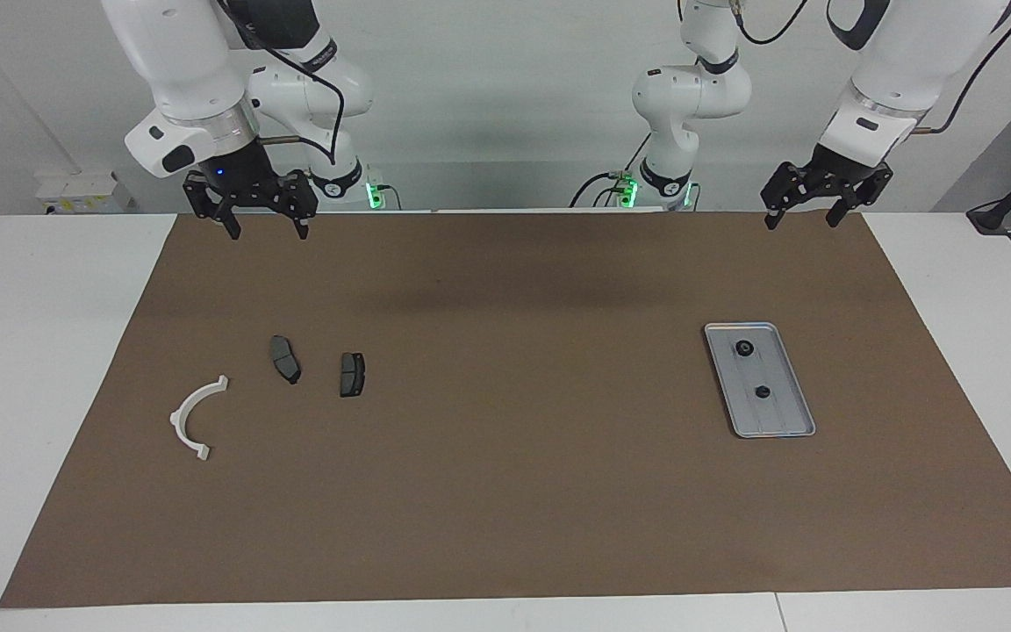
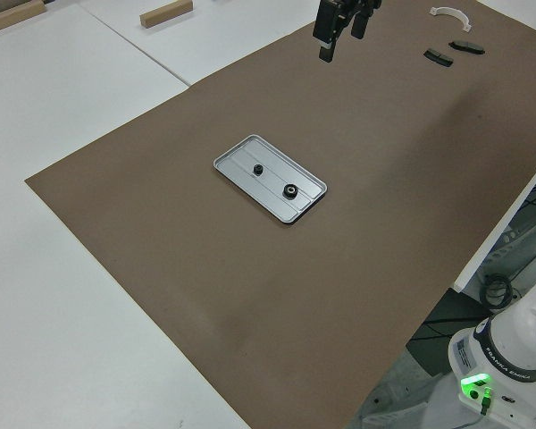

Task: Place bearing gear from tray to pile

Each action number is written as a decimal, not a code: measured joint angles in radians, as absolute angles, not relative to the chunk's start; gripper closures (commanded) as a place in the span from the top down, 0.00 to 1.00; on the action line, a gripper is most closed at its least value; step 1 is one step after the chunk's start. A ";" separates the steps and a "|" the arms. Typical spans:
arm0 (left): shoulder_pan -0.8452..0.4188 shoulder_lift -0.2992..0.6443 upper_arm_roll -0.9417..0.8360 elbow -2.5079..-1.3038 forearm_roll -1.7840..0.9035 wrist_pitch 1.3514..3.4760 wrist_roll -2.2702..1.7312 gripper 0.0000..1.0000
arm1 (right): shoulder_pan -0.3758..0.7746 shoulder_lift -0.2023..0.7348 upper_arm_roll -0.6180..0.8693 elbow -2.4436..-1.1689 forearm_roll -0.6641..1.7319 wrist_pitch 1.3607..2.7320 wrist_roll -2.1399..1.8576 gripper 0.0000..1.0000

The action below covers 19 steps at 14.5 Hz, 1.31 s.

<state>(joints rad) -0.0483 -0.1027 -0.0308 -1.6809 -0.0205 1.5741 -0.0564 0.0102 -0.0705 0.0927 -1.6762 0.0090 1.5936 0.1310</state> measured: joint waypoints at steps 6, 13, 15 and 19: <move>-0.049 -0.130 -0.033 -1.749 -0.021 1.613 -0.063 1.00 | 0.010 -0.070 0.093 -1.676 0.009 1.594 0.131 1.00; 0.013 -0.080 -0.013 -2.002 -0.020 1.963 0.013 1.00 | 0.010 -0.070 0.093 -1.676 0.009 1.594 0.131 1.00; 0.020 -0.007 -0.012 -2.081 -0.020 2.129 0.022 1.00 | 0.010 -0.070 0.093 -1.676 0.009 1.594 0.131 1.00; 0.031 0.099 -0.012 -2.146 -0.020 2.264 0.064 1.00 | 0.007 -0.076 0.092 -1.667 0.009 1.594 0.131 1.00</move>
<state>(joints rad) 0.0306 0.0987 -0.0120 -2.1457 -0.0204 2.2636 0.0638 0.0068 -0.0758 0.0922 -1.6668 0.0090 1.5937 0.1310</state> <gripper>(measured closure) 0.000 0.000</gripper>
